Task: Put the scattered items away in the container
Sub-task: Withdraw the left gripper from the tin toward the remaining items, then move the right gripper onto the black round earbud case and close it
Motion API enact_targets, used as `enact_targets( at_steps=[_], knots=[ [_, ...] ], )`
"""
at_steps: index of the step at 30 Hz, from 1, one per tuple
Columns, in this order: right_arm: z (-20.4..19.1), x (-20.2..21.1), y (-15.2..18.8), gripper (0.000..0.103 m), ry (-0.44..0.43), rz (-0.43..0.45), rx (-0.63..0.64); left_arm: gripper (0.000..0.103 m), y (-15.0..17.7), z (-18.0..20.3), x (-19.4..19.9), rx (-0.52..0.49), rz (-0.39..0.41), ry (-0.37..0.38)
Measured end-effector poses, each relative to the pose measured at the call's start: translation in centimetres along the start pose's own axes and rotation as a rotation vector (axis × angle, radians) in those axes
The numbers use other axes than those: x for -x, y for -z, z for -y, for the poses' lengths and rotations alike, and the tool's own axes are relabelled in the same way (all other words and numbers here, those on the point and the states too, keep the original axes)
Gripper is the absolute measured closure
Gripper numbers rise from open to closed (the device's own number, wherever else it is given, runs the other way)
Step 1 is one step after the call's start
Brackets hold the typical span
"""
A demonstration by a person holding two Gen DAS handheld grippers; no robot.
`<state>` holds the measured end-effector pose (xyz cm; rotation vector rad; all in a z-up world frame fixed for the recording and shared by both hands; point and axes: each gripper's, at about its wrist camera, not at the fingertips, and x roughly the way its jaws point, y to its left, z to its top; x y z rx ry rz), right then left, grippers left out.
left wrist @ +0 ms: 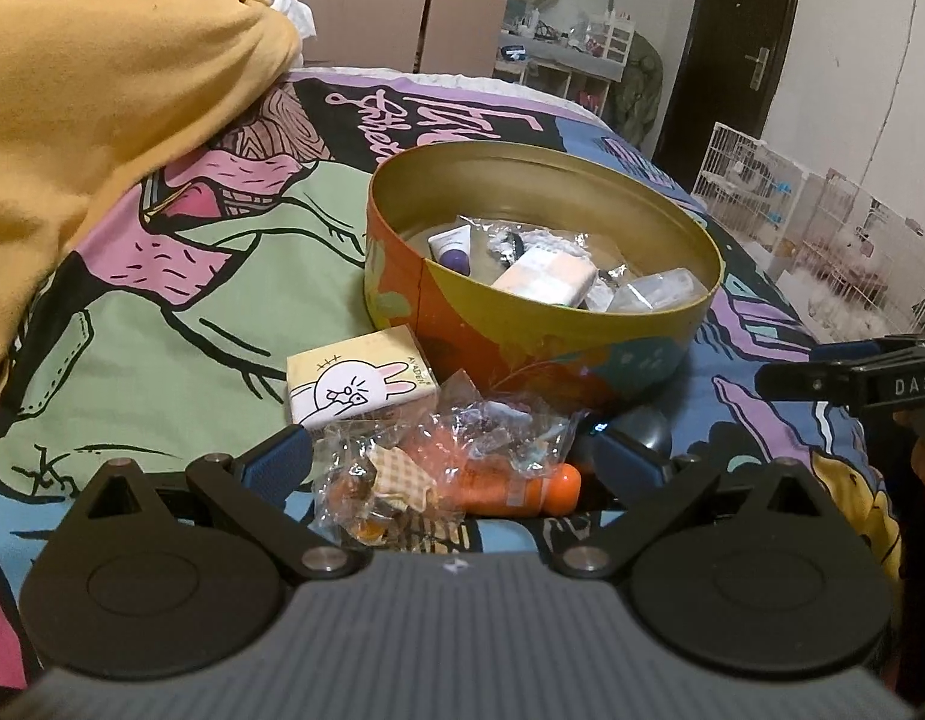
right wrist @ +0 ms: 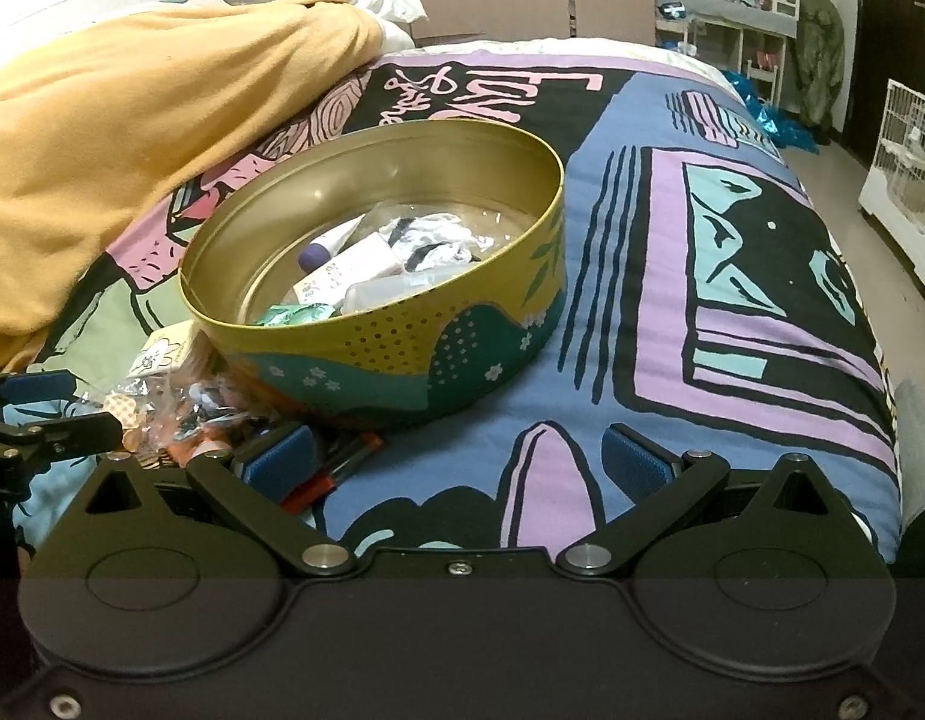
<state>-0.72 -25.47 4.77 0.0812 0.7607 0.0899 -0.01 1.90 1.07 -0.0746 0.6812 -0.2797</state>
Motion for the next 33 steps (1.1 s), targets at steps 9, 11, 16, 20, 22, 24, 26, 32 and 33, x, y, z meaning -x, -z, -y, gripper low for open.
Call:
enact_targets(
  at_steps=[9, 11, 16, 20, 22, 24, 26, 32, 33],
  knots=[
    [-0.6, 0.2, 0.2, 0.0, -0.019, 0.004, 0.025, 0.0, 0.2, -0.1, 0.1, 0.019, -0.027, 0.009],
    [-0.8, 0.2, 0.3, 0.0, -0.021, -0.004, 0.033, 0.0, 0.3, -0.1, -0.1, 0.025, -0.048, 0.004],
    [-1.4, -0.1, 0.5, 0.0, -0.034, -0.019, 0.06, 0.0, 0.4, -0.3, -0.6, 0.038, -0.079, -0.015],
    [-2.0, -0.4, 0.8, 0.0, -0.048, -0.037, 0.076, 0.0, 0.4, -0.7, -0.8, 0.058, -0.086, -0.008],
    [-2.4, -0.5, 1.0, 0.0, -0.05, -0.045, 0.088, 0.0, 0.4, -0.7, -0.9, 0.06, -0.091, -0.006],
    [-2.8, -0.6, 1.2, 0.0, -0.05, -0.048, 0.099, 0.0, 0.4, -0.8, -1.0, 0.063, -0.092, -0.007],
    [-3.3, -1.0, 1.4, 0.0, -0.051, -0.062, 0.102, 0.0, 0.4, -0.9, -1.0, 0.072, -0.088, -0.009],
    [-5.3, -2.3, 1.8, 0.0, -0.048, -0.105, 0.123, 0.0, 0.1, -2.0, -0.9, 0.137, -0.065, -0.039],
    [-5.7, -2.5, 1.8, 0.0, -0.045, -0.11, 0.127, 0.0, 0.1, -2.3, -1.0, 0.152, -0.067, -0.038]
  ],
)
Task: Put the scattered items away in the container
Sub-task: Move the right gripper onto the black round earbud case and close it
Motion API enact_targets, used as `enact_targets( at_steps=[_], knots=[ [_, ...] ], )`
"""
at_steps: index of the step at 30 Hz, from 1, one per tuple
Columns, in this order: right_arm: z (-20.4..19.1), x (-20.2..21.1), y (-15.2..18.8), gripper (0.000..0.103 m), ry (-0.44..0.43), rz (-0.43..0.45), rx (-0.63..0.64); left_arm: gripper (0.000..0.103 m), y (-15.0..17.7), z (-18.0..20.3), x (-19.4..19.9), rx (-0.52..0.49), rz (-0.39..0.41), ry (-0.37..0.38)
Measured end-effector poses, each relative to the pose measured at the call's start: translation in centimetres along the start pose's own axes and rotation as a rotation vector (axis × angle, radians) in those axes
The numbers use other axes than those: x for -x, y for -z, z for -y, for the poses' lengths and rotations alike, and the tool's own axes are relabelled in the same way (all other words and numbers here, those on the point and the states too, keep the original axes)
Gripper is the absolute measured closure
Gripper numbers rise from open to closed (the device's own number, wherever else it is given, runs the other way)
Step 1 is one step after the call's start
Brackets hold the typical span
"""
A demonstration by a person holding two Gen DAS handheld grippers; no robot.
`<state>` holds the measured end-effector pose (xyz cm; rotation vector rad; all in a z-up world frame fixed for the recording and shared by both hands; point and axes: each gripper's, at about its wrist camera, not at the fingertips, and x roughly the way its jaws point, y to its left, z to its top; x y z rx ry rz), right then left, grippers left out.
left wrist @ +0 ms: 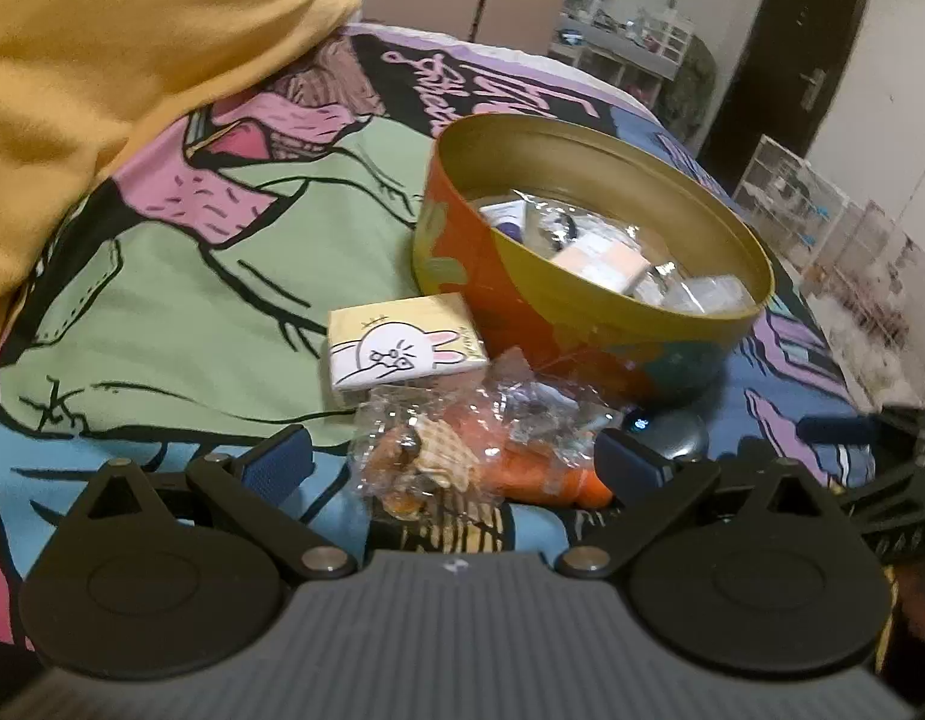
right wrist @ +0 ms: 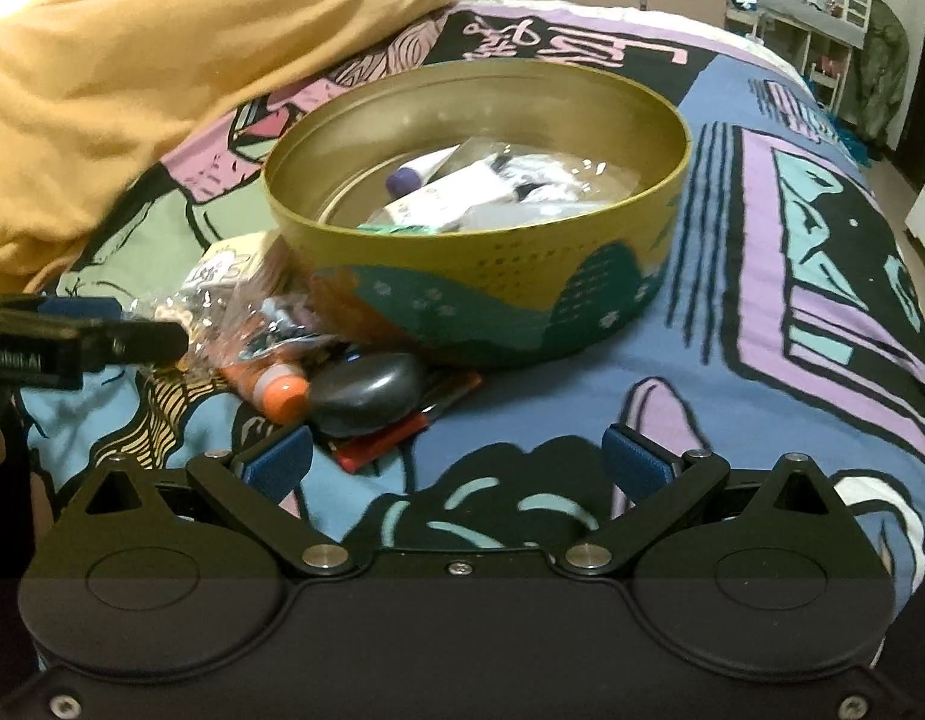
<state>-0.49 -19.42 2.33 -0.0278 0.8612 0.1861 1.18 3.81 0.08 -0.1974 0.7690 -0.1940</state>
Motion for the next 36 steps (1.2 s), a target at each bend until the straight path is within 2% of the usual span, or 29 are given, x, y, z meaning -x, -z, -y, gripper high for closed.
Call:
enact_targets(
  at_steps=[7, 14, 16, 20, 22, 29, 30, 33, 36],
  knots=[
    [-2.4, -2.2, -1.3, 0.002, 0.077, -0.019, 0.019, 0.0, -0.2, -0.7, -0.1, 0.037, 0.0, 0.002],
    [-3.8, -3.9, -2.3, 0.008, 0.086, -0.061, 0.044, 0.0, -0.4, -1.0, -0.2, 0.057, 0.001, 0.018],
    [-4.1, -4.3, -2.3, 0.017, 0.087, -0.071, 0.057, 0.0, -0.4, -1.1, -0.3, 0.059, -0.002, 0.016],
    [-4.0, -5.2, -2.7, 0.022, 0.07, -0.095, 0.024, 0.0, -0.4, -1.1, -0.2, 0.062, 0.002, 0.016],
    [-3.7, -5.7, -2.9, 0.031, 0.046, -0.123, -0.01, 0.0, -0.4, -1.1, -0.2, 0.063, 0.003, 0.015],
    [-4.3, -6.9, -2.6, 0.031, 0.089, -0.142, 0.003, 0.0, -0.4, -1.3, -0.4, 0.072, -0.004, 0.013],
    [-4.4, -6.8, -2.6, 0.033, 0.091, -0.139, -0.002, 0.0, -0.4, -1.3, -0.4, 0.074, -0.005, 0.012],
    [-4.1, -6.6, -2.6, 0.046, 0.105, -0.133, -0.017, 0.0, -0.4, -1.4, -0.5, 0.079, -0.006, 0.011],
    [-3.4, -6.2, -2.7, 0.046, 0.069, -0.139, -0.038, 0.0, -0.3, -1.4, -0.5, 0.078, -0.008, 0.011]
  ],
)
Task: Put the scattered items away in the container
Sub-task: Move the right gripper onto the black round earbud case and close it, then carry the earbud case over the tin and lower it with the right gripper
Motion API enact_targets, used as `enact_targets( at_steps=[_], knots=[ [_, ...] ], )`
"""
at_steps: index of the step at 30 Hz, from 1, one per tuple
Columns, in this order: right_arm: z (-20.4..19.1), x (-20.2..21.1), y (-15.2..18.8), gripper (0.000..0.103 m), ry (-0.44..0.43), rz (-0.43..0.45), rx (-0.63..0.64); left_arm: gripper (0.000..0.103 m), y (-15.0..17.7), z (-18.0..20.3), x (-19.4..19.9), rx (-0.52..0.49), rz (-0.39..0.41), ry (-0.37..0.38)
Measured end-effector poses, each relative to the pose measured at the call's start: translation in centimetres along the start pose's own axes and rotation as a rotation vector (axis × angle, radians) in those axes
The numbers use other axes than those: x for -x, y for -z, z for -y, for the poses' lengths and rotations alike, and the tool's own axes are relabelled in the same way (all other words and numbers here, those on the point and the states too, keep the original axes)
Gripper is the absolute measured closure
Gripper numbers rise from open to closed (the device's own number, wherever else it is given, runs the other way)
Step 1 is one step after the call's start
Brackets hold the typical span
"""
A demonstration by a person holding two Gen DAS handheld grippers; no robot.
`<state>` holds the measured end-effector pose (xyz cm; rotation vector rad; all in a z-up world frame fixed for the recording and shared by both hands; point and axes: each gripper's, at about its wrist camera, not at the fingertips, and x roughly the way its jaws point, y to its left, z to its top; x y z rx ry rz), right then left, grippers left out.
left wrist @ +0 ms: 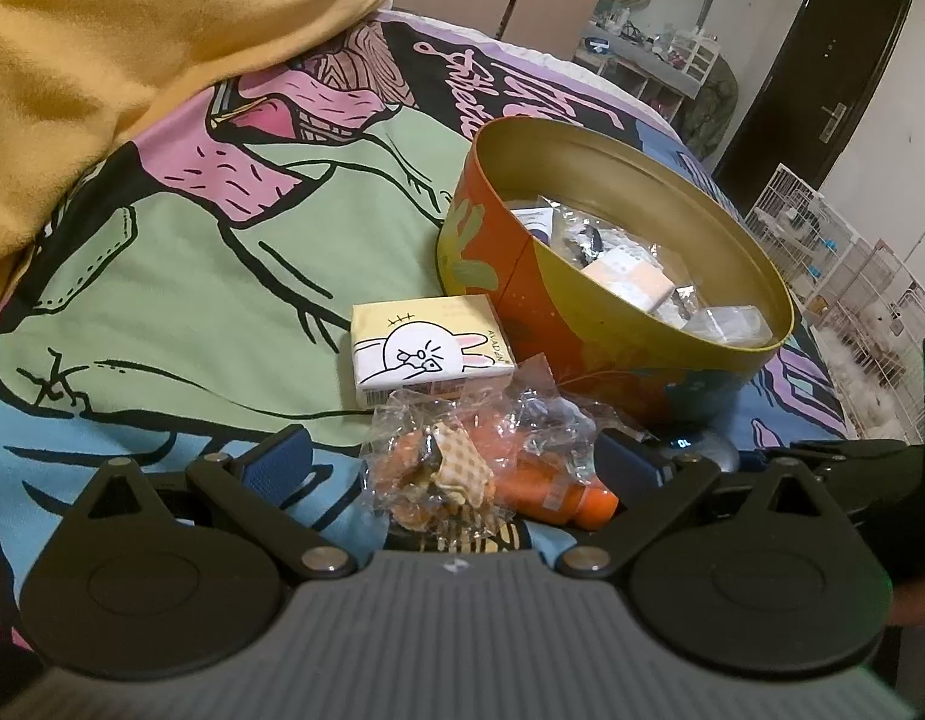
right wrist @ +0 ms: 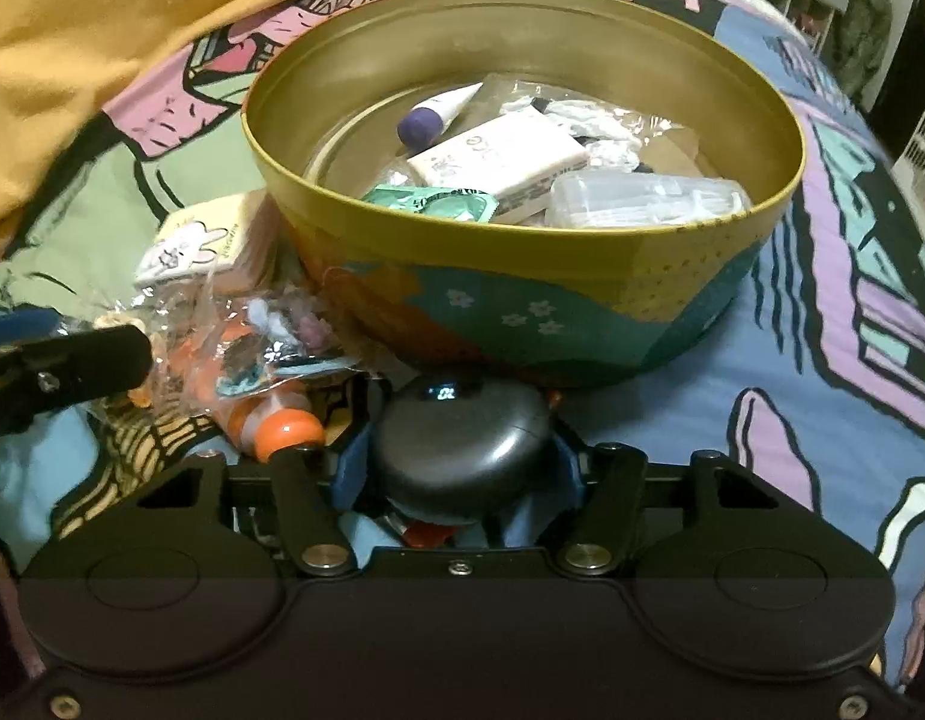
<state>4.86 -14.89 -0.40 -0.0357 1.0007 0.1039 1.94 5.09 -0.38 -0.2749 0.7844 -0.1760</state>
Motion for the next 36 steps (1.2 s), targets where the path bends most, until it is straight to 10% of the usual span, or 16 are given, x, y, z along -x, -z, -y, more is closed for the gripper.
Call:
enact_targets(
  at_steps=[36],
  knots=[
    [5.2, 9.8, 1.9, 0.046, -0.042, 0.129, -0.067, 0.0, 0.5, 1.4, -0.7, -0.073, -0.044, 0.021]
  ],
)
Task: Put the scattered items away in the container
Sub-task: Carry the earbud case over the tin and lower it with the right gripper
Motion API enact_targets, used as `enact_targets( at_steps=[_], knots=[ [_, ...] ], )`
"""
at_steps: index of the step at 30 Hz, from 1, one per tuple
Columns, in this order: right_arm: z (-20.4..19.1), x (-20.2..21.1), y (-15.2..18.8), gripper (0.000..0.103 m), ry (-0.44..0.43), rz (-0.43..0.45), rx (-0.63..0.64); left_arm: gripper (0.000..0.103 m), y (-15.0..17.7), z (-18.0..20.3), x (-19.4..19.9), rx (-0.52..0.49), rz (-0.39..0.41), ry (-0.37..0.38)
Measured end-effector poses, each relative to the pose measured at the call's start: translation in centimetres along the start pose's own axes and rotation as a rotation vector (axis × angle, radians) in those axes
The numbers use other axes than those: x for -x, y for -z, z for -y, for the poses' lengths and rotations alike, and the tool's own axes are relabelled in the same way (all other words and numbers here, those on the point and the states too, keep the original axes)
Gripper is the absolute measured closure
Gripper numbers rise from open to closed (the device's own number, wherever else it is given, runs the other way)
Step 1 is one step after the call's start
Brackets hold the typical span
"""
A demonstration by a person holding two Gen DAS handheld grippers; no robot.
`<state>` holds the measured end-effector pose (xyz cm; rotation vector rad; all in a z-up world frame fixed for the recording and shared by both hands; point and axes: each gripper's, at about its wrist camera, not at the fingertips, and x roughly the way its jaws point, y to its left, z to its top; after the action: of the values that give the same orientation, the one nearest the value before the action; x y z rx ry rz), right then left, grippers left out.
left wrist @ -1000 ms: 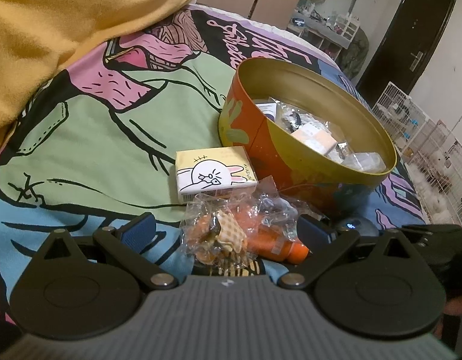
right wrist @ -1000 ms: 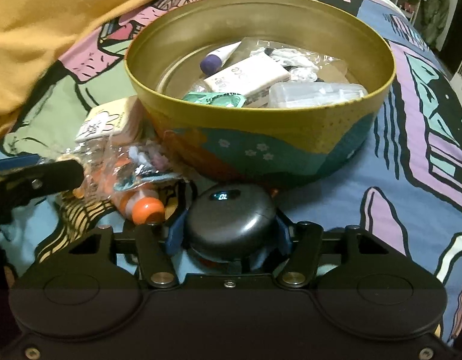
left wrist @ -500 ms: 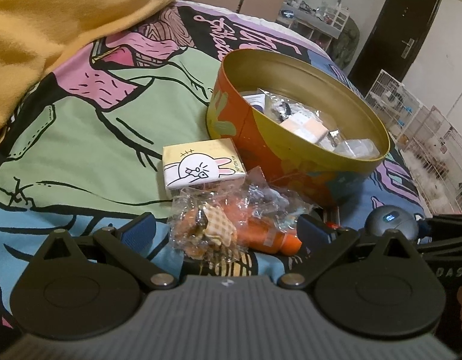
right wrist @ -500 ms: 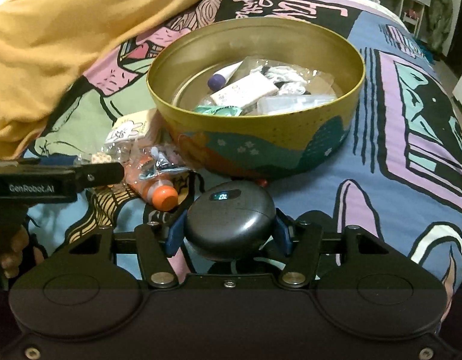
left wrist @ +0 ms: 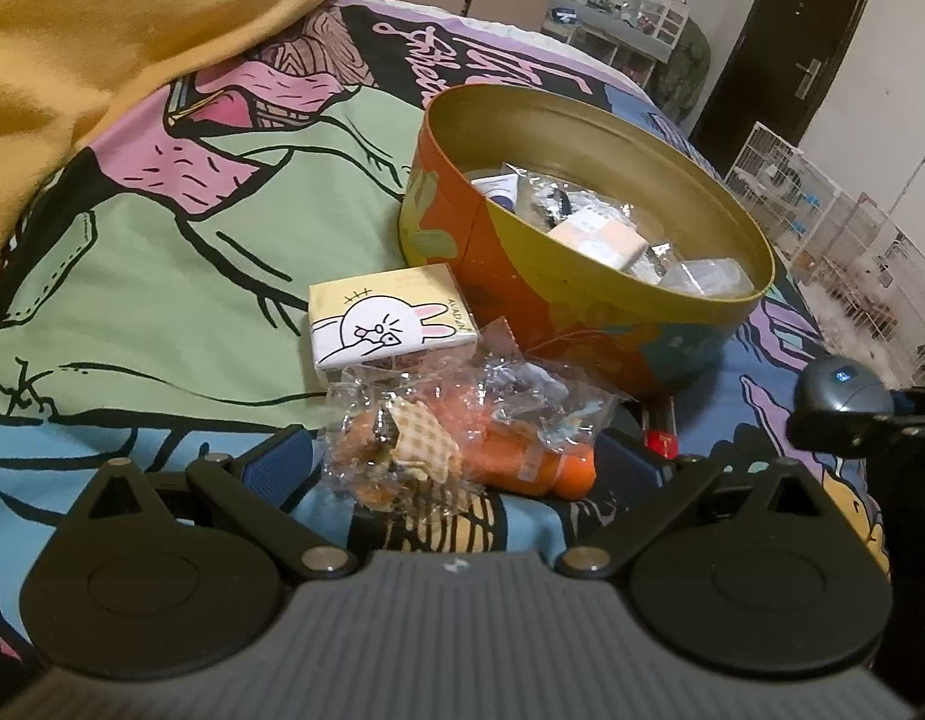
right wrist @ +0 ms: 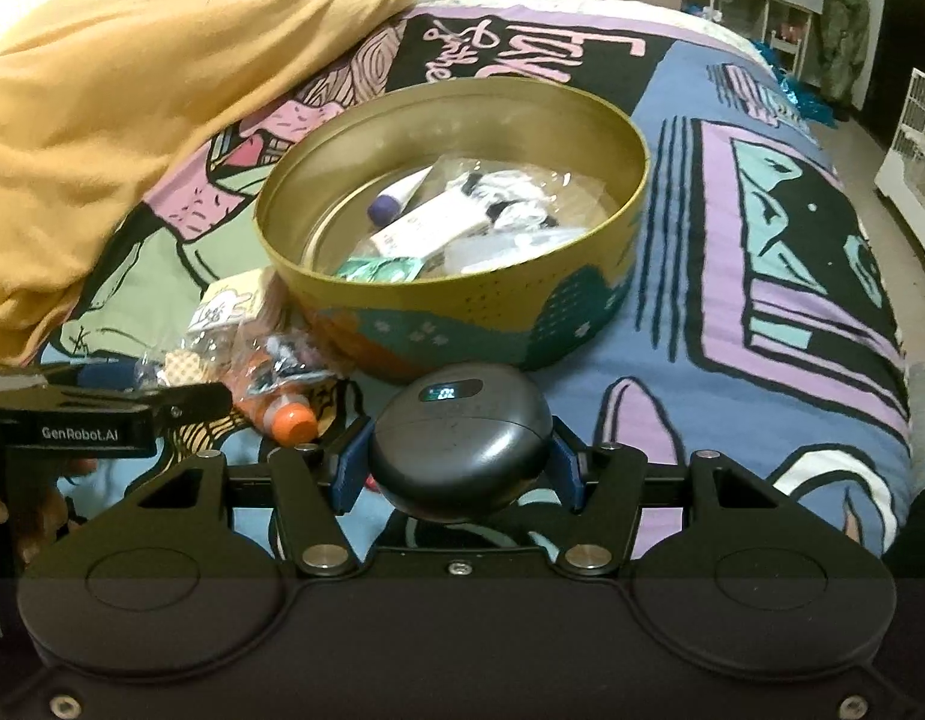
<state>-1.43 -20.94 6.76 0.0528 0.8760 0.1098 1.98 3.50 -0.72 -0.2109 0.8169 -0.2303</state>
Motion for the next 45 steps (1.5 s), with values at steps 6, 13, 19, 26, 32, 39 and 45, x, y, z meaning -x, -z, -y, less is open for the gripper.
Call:
enact_targets(
  at_steps=[6, 13, 19, 26, 32, 39, 45],
  knots=[
    [0.7, 0.6, -0.2, 0.046, 0.021, 0.004, -0.022, 0.0, -0.1, -0.2, 0.3, 0.012, 0.013, 0.014],
    [0.9, 1.1, -0.2, 0.046, 0.028, -0.002, -0.038, 0.0, 0.0, 0.1, 0.2, -0.006, 0.015, 0.014],
    [0.8, 1.5, -0.7, 0.046, 0.032, 0.009, -0.041, 0.0, -0.1, -0.1, 0.3, 0.007, 0.019, 0.016],
    [0.7, 2.1, -1.6, 0.046, 0.042, 0.02, -0.033, 0.0, -0.1, 0.0, 0.2, -0.003, 0.019, 0.017],
    [0.6, 2.5, -2.3, 0.046, 0.048, 0.034, -0.024, 0.0, -0.1, 0.0, 0.2, 0.003, 0.028, 0.02],
    [0.5, 2.8, -3.2, 0.046, 0.052, 0.049, -0.014, 0.0, -0.3, -0.4, 0.2, 0.025, 0.031, 0.022],
    [0.1, 3.0, -4.4, 0.046, 0.055, 0.069, 0.003, 0.0, -0.4, -0.7, 0.1, 0.043, 0.025, 0.026]
  ],
)
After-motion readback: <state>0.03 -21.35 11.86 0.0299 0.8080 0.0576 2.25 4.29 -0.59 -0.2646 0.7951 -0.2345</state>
